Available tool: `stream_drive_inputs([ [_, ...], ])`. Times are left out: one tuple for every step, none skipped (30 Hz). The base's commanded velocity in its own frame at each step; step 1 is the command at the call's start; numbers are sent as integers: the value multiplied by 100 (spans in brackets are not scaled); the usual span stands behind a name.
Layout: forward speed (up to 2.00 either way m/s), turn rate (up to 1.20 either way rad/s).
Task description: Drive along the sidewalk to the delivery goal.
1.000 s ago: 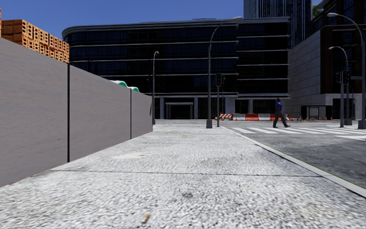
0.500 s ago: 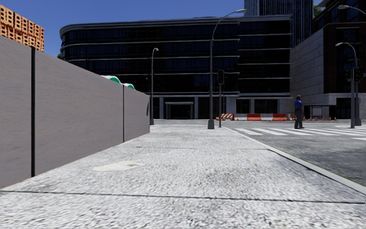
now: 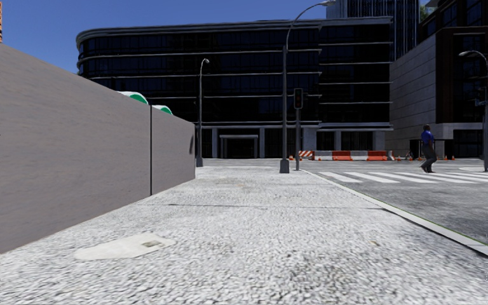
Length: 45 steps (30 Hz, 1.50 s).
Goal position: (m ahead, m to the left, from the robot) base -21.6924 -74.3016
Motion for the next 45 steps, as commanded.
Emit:
stream_drive_inputs([
  [156, 0],
  [156, 0],
  [156, 0],
  [156, 0],
  [156, 0],
  [156, 0],
  [156, 0],
  [156, 0],
  [156, 0],
  [156, 0],
  [156, 0],
  [156, 0],
  [156, 0],
  [156, 0],
  [156, 0],
  [156, 0],
  [156, 0],
  [156, 0],
  [156, 0],
  [156, 0],
  [156, 0],
  [156, 0],
  [156, 0],
  [156, 0],
  [156, 0],
  [156, 0],
  [156, 0],
  [156, 0],
  [156, 0],
  [156, 0],
  [156, 0],
  [156, 0],
  [155, 0],
  [154, 0],
  [153, 0],
  [152, 0],
  [152, 0],
  [152, 0],
  [152, 0],
  [152, 0],
  [152, 0],
  [152, 0],
  [152, 0],
  [152, 0],
  [152, 0],
])
